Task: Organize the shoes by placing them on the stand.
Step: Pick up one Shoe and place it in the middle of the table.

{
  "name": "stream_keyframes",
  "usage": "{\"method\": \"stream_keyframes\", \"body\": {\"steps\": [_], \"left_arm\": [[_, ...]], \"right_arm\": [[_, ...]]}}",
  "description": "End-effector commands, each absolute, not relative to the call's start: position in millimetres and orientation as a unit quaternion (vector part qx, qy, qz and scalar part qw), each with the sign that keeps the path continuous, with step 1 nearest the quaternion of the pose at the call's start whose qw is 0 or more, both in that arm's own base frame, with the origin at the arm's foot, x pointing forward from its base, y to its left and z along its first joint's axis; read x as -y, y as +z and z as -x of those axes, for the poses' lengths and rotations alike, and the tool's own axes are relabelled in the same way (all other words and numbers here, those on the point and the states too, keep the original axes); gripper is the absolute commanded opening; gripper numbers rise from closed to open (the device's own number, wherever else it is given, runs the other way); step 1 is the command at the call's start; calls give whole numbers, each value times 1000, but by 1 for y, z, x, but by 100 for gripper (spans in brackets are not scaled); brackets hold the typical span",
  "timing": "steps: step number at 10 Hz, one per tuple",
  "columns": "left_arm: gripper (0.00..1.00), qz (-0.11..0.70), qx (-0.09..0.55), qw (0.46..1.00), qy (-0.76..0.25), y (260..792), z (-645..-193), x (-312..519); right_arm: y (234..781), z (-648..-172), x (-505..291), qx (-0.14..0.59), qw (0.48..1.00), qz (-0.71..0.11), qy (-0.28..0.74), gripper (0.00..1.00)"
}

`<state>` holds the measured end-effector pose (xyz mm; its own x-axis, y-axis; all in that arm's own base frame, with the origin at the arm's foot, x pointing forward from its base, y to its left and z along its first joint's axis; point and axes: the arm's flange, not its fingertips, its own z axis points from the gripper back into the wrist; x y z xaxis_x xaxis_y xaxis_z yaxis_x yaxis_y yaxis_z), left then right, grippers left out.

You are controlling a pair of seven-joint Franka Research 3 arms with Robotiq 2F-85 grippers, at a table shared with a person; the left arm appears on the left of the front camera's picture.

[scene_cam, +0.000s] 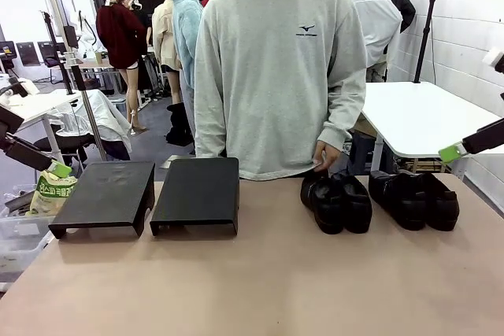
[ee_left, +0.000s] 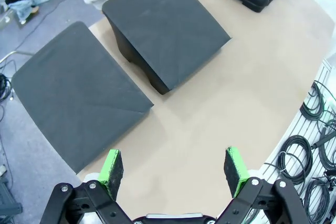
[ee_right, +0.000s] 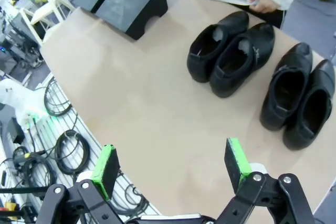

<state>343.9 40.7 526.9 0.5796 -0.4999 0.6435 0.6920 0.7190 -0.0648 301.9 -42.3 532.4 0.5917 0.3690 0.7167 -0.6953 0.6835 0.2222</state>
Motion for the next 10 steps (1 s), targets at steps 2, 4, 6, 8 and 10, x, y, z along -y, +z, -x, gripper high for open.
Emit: {"method": "stream_keyframes", "body": {"steps": [2, 4, 6, 8, 10], "left_arm": [[100, 167, 312, 869, -346, 508, -331, -38], [100, 189, 331, 877, -293, 507, -333, -36], [100, 157, 306, 875, -340, 526, -344, -41], [100, 157, 306, 875, -340, 526, -344, -41], [100, 157, 306, 875, -340, 526, -344, -41]], "right_arm": [[511, -300, 35, 318, 853, -254, 327, 100], [504, -305, 31, 323, 847, -262, 331, 100], [523, -308, 39, 314, 860, -245, 319, 100], [523, -308, 39, 314, 860, -245, 319, 100], [523, -308, 39, 314, 860, -245, 319, 100]]}}
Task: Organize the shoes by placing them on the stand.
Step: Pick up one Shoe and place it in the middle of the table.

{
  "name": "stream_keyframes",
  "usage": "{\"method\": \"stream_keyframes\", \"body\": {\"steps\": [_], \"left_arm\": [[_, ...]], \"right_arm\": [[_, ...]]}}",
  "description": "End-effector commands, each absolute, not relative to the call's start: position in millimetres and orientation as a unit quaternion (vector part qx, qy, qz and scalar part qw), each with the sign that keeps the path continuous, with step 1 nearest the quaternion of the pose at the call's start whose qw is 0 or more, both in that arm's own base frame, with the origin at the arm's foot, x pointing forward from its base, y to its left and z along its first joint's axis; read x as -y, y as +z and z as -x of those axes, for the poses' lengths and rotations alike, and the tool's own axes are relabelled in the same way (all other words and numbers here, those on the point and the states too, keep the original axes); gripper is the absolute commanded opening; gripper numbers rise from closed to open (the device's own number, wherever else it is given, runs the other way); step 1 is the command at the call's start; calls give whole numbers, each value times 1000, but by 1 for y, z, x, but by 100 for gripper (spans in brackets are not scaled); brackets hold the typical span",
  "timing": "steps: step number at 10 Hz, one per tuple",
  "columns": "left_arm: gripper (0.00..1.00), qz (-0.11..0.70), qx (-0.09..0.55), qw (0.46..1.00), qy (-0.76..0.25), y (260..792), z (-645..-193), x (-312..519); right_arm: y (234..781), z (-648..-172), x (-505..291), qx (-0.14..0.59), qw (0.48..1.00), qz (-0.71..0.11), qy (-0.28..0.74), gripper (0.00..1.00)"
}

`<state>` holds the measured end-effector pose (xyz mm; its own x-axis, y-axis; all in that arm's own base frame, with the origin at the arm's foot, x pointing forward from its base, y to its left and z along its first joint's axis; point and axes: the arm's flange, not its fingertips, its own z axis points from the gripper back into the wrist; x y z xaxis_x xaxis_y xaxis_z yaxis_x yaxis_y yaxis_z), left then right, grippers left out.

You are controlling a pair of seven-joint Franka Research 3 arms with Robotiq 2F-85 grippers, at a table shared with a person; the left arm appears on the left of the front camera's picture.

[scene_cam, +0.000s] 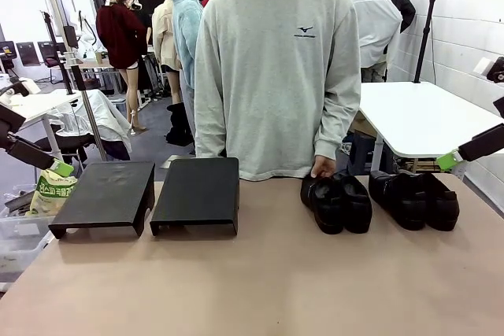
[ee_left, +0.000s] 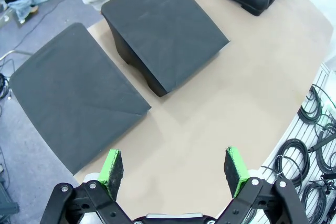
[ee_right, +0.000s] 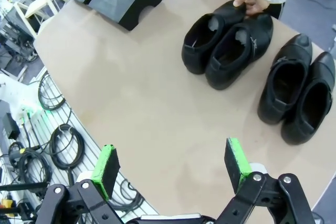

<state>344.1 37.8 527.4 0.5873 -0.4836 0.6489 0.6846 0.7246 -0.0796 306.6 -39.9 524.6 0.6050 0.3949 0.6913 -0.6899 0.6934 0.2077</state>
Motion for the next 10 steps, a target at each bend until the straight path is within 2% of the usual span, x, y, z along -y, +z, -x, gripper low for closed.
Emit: {"method": "stream_keyframes", "body": {"steps": [1, 10], "left_arm": [[100, 157, 306, 875, -340, 526, -344, -41], [100, 157, 306, 875, -340, 526, -344, -41]], "right_arm": [[523, -308, 39, 314, 860, -245, 319, 100], [523, -308, 39, 314, 860, -245, 319, 100]]}}
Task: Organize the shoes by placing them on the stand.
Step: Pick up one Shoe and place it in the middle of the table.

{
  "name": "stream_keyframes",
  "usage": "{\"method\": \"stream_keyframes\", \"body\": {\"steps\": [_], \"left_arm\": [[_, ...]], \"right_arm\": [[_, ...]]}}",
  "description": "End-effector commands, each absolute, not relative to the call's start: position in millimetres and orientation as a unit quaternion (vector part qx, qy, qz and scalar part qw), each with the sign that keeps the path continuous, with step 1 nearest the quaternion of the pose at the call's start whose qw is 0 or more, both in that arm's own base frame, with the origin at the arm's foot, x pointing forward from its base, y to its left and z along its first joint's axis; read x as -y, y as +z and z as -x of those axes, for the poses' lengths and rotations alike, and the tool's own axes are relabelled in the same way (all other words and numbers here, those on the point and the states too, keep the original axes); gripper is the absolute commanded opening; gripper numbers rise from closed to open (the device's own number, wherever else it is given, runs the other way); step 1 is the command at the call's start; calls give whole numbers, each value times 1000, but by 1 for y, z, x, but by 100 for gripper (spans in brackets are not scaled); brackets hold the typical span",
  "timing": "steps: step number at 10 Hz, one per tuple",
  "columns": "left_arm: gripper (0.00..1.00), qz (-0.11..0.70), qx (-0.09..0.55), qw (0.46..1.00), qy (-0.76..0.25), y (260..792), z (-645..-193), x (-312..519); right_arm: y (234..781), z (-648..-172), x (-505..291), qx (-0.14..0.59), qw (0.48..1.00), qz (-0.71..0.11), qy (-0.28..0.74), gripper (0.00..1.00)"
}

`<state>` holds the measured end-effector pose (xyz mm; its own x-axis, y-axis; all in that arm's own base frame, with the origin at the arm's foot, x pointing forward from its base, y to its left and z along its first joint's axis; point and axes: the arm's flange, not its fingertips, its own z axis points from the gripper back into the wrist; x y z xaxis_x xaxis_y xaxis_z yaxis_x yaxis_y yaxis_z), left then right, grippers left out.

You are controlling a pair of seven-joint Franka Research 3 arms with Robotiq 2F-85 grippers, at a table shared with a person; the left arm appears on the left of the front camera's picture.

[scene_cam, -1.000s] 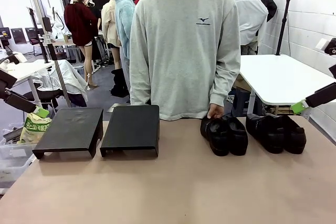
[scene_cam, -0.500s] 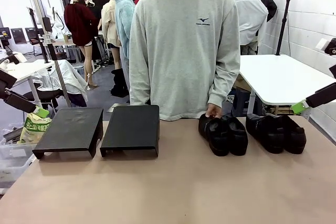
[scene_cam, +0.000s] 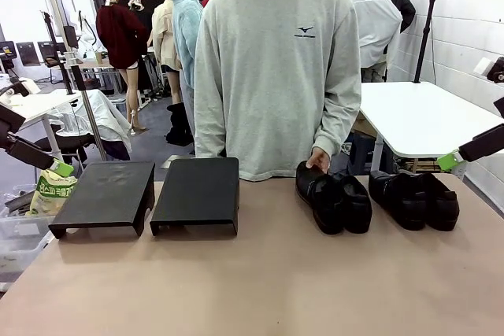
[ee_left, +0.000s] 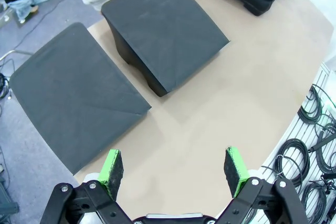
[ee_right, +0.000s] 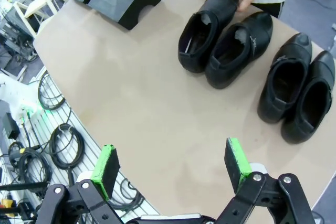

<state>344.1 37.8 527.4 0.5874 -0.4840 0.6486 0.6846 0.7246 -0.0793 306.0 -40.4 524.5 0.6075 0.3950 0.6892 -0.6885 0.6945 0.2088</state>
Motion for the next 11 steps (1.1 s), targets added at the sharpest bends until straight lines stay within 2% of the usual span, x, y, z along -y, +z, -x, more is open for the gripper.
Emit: {"method": "stream_keyframes", "body": {"steps": [1, 9, 11], "left_arm": [[100, 157, 306, 875, -340, 526, -344, -41], [100, 157, 306, 875, -340, 526, -344, -41], [100, 157, 306, 875, -340, 526, -344, -41]], "right_arm": [[523, -308, 39, 314, 860, -245, 319, 100], [523, -308, 39, 314, 860, -245, 319, 100], [536, -320, 39, 302, 878, -214, 305, 100]]}}
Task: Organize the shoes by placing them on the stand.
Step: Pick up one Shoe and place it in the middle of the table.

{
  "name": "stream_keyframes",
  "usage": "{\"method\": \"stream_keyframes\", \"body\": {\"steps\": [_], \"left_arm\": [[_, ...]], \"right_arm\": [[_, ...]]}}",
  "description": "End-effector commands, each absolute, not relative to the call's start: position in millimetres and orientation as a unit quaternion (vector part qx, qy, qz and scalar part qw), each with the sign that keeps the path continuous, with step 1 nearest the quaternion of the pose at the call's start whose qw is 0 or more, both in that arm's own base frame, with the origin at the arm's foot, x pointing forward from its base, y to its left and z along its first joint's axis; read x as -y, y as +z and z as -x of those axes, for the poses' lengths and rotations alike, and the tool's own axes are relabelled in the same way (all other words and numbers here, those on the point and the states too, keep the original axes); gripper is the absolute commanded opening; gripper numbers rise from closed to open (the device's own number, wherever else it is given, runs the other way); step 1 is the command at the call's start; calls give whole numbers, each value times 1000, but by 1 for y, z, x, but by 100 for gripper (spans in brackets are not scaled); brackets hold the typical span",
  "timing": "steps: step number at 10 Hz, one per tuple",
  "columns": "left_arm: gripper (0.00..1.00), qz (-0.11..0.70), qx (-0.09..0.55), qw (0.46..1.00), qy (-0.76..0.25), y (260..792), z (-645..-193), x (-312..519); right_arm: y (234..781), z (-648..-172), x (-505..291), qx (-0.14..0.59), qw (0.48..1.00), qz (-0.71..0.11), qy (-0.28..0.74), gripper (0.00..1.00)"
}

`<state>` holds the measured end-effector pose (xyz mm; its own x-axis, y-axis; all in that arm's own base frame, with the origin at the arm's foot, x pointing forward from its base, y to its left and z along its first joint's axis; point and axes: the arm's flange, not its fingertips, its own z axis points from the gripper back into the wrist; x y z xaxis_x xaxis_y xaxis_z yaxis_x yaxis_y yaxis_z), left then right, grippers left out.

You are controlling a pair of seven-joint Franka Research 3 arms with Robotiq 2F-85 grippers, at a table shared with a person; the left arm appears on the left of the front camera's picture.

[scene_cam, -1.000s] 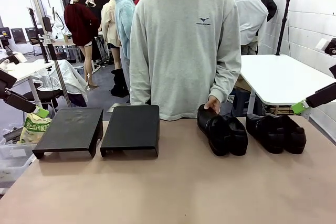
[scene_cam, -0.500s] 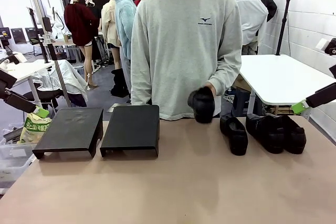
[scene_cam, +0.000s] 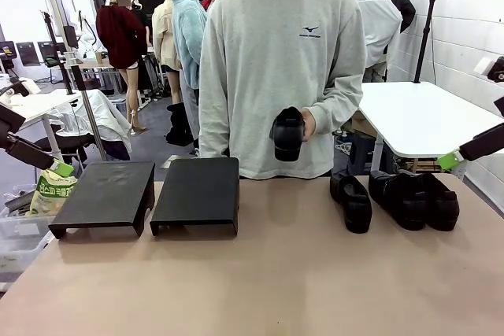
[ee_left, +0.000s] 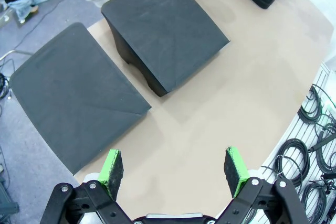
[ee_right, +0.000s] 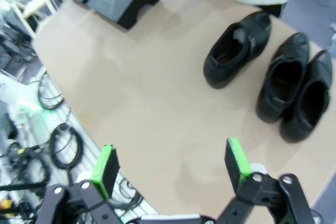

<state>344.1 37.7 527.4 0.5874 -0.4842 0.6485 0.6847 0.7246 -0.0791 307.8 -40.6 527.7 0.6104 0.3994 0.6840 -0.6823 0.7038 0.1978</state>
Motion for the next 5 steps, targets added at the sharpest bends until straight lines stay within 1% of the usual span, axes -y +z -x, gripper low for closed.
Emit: {"method": "stream_keyframes", "body": {"steps": [1, 3, 5], "left_arm": [[100, 157, 306, 875, -340, 526, -344, -41], [100, 157, 306, 875, -340, 526, -344, -41], [100, 157, 306, 875, -340, 526, -344, -41]], "right_arm": [[545, -339, 41, 280, 886, -211, 304, 100], [553, -382, 46, 239, 906, -202, 285, 100], [543, -422, 50, 214, 929, -170, 248, 100]]}}
